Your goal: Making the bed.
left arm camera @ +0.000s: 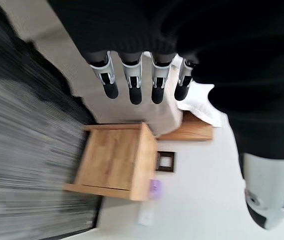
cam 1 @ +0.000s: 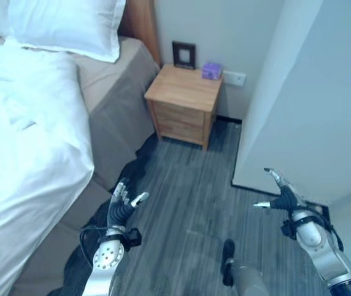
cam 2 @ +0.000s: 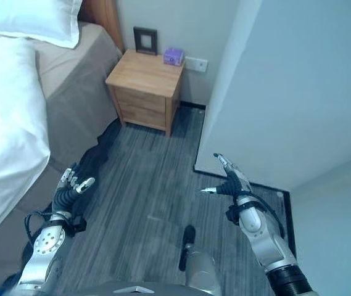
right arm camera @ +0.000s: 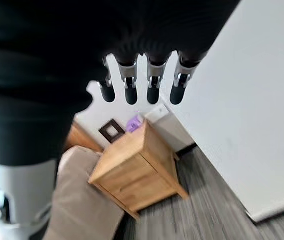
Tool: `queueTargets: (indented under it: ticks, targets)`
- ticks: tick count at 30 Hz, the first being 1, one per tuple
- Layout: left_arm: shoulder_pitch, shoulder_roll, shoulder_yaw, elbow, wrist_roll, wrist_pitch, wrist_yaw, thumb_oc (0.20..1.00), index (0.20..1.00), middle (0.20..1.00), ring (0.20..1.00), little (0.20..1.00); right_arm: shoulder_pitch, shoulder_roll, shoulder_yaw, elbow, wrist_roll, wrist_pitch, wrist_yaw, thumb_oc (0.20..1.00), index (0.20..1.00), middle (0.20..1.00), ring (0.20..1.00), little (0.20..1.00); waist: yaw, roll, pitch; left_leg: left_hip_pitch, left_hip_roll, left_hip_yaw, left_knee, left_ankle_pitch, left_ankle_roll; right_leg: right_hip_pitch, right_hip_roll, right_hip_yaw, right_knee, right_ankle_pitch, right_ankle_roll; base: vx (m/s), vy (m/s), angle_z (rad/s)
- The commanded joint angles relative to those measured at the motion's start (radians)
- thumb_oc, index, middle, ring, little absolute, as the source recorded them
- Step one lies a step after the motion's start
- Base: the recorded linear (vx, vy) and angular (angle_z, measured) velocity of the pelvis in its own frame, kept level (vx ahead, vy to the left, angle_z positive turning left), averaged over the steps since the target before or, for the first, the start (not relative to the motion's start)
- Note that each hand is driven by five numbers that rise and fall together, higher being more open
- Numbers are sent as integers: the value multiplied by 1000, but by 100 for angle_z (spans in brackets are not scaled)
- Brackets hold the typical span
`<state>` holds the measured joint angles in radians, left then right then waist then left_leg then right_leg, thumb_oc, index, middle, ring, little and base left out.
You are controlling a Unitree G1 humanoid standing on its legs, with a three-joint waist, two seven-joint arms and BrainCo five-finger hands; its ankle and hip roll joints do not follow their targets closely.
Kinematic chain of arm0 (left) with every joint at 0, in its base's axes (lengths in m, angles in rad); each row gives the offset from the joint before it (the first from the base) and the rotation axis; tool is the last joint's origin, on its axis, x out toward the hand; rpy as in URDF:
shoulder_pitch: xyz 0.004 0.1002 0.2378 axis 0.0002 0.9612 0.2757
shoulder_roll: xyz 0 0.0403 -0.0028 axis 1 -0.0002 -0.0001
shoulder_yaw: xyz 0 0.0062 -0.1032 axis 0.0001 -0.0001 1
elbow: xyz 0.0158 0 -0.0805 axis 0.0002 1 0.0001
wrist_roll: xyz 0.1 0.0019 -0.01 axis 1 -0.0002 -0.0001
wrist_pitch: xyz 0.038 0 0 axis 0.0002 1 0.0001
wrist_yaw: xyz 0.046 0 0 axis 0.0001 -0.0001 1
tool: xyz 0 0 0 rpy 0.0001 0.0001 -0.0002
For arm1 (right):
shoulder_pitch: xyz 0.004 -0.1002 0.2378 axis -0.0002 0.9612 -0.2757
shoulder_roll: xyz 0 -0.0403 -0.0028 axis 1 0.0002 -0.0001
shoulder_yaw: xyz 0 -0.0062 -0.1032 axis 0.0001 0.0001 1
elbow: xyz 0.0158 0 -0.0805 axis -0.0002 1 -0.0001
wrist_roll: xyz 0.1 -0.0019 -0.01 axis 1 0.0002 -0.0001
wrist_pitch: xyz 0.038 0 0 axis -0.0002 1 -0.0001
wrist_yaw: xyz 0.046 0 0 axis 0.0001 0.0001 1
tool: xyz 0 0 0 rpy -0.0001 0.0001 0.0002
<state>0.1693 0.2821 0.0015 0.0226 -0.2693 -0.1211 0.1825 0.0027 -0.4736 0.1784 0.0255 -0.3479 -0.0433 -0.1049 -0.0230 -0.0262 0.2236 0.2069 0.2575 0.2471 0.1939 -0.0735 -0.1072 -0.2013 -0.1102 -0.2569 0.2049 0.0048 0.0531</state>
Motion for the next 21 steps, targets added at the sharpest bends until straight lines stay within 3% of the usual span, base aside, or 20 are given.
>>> queueTargets:
  ticks: [1,2,3,4,5,6,7,9,11,12,13,15,17,18,19,20,21]
  targets:
    - [-45,42,28,-77,-42,-71,25,1000,1000,1000,1000,1000,-59,-27,-6,-65,43,-39,-36,1000,1000,1000,1000,1000,-5,-21,38,-198,2,19,440,13,2,156,-103,0,-254,58,48,259,-468,49]
    - [-50,50,28,-86,-42,-75,32,1000,1000,1000,1000,1000,-71,-34,-10,-63,54,-41,-46,1000,1000,1000,1000,1000,4,-17,51,-245,61,58,524,29,-23,216,-79,-28,-283,17,30,376,-395,77]
    - [-51,49,33,-83,-62,-76,29,1000,1000,1000,1000,1000,-81,-45,-19,-62,62,-32,-51,1000,1000,1000,1000,1000,11,-6,58,-292,107,154,443,31,-19,268,-69,-64,-292,-32,19,312,-252,79]
    - [-51,48,33,-83,-63,-75,29,1000,1000,1000,1000,1000,-81,-46,-19,-62,62,-32,-51,1000,1000,1000,1000,1000,10,-8,58,-287,102,157,436,31,-17,269,-72,-65,-292,-33,20,372,-82,100]
    - [-41,40,49,-62,-58,-71,32,1000,1000,1000,1000,1000,-96,-55,-16,-67,68,-32,-47,1000,1000,1000,1000,1000,18,6,52,-316,43,212,278,-16,-2,298,-74,-81,-292,-53,37,210,35,84]
    - [-41,39,49,-62,-58,-72,32,1000,1000,1000,1000,1000,-97,-56,-15,-67,69,-33,-47,1000,1000,1000,1000,1000,15,3,50,-312,32,215,265,-14,2,297,-81,-84,-292,-53,40,302,55,68]
    - [-34,35,55,-51,-51,-72,34,1000,1000,1000,1000,1000,-99,-60,-13,-63,68,-36,-45,1000,1000,1000,1000,1000,23,12,46,-336,8,222,162,23,-4,312,-78,-92,-292,-62,49,248,61,22]
    - [-13,20,70,-26,-40,-65,37,1000,1000,1000,1000,1000,-107,-70,-8,-37,59,-34,-39,1000,1000,1000,1000,1000,46,51,27,-349,8,249,-185,210,-43,377,-58,-149,-292,-113,63,421,99,35]
    - [-10,13,78,-17,-38,-65,47,1000,1000,1000,1000,1000,-118,-74,-8,-27,58,-34,-43,1000,1000,1000,1000,1000,50,50,26,-364,13,254,-253,240,-44,408,-54,-168,-292,-134,58,355,55,54]
    - [1,10,94,-4,-46,-63,55,1000,1000,1000,1000,1000,-126,-76,-6,-19,56,-31,-44,1000,1000,1000,1000,1000,58,51,17,-387,44,299,-270,252,-43,448,-42,-200,-292,-148,62,377,34,46]
    - [4,10,95,-5,-48,-63,54,1000,1000,1000,1000,1000,-126,-76,-3,-17,56,-31,-44,1000,1000,1000,1000,1000,56,50,17,-384,46,297,-269,249,-48,452,-40,-198,-292,-153,61,410,29,42]
    - [39,10,118,-7,-52,-54,50,1000,1000,1000,1000,1000,-124,-73,1,-20,51,-27,-37,1000,1000,1000,1000,1000,52,50,0,-356,73,389,-248,294,-51,490,-17,-199,-292,-176,55,380,19,24]
    - [78,14,146,-5,-54,-44,44,1000,1000,1000,1000,1000,-118,-62,7,-27,52,-24,-23,1000,1000,1000,1000,1000,63,29,-24,-329,81,443,-223,318,-46,518,-12,-185,-292,-185,54,456,53,1]
    - [83,21,155,-2,-44,-35,45,1000,1000,1000,1000,1000,-117,-52,14,-31,47,-22,-16,1000,1000,1000,1000,1000,74,10,-36,-321,62,442,-235,311,-32,525,-21,-179,-290,-172,56,536,167,-19]
    - [79,39,161,12,-30,-22,50,1000,1000,1000,1000,1000,-126,-34,23,-28,36,-22,-14,1000,1000,1000,1000,1000,87,-19,-47,-286,31,457,-243,266,4,512,-51,-194,-167,-155,68,504,198,-22]
    - [68,51,156,22,-25,-16,59,1000,1000,1000,1000,1000,-135,-24,30,-30,31,-23,-16,1000,1000,1000,1000,1000,83,-31,-39,-260,10,462,-239,229,29,484,-85,-203,-59,-126,88,348,174,-7]
    - [65,52,157,23,-25,-16,60,1000,1000,1000,1000,1000,-137,-22,31,-29,31,-23,-16,1000,1000,1000,1000,1000,83,-34,-37,-260,5,465,-238,224,34,479,-93,-201,-49,-129,92,288,222,42]
